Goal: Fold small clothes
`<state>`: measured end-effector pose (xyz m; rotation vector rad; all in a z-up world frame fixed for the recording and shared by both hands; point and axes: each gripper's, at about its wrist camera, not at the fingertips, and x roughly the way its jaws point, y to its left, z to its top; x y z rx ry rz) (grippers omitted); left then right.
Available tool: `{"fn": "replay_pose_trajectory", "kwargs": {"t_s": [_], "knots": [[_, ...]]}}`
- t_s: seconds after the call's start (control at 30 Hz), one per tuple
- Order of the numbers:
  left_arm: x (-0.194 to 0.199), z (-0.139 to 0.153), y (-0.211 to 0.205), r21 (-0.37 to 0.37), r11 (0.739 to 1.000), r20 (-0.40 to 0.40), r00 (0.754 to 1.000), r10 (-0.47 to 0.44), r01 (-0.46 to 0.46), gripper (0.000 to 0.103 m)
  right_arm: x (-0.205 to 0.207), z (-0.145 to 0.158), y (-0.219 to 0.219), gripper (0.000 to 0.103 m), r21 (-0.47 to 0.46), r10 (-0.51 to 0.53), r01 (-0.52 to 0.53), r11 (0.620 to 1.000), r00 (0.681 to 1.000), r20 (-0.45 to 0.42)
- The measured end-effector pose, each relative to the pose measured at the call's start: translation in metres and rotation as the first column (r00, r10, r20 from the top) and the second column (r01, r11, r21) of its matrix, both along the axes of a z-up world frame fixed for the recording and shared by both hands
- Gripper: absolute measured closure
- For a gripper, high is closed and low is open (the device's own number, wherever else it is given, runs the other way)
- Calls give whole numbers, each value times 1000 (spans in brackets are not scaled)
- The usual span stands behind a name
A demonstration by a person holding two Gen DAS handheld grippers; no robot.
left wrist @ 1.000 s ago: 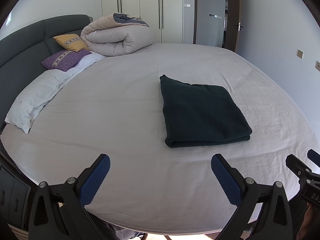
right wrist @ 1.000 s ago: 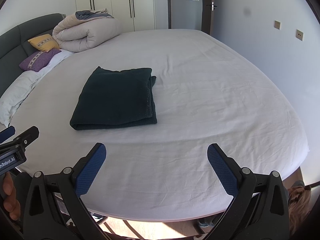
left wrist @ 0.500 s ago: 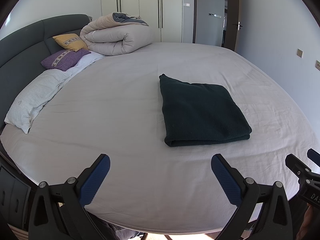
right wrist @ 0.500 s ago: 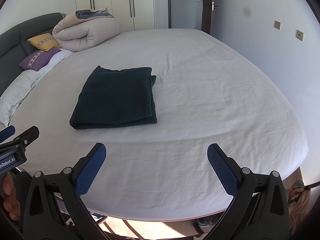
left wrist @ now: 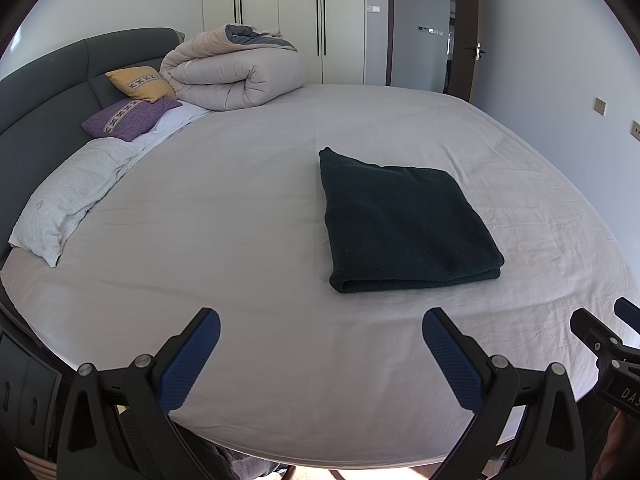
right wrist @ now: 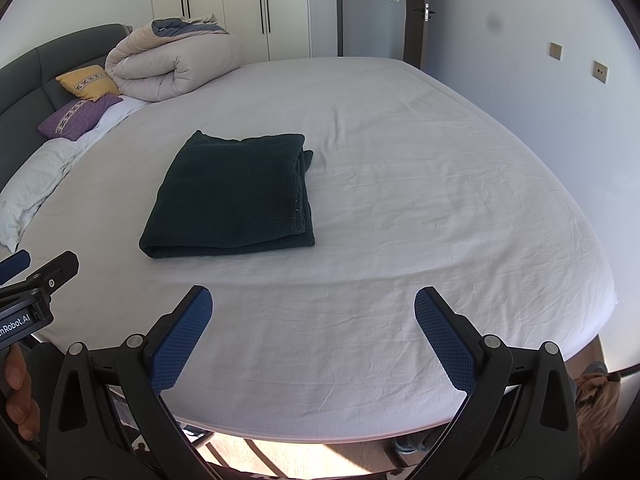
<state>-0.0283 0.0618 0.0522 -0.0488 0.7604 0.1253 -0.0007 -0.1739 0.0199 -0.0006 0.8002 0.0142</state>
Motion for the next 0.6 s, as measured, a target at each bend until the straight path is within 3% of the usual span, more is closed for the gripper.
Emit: {"fn": "replay_pose_trajectory", "kwargs": {"t_s": [0.6], "knots": [[3,-5,5,0,1000,-7,1000,-5,5,0,3,-2,-1,0,-3,10,-10,1000,1000,-6]]}}
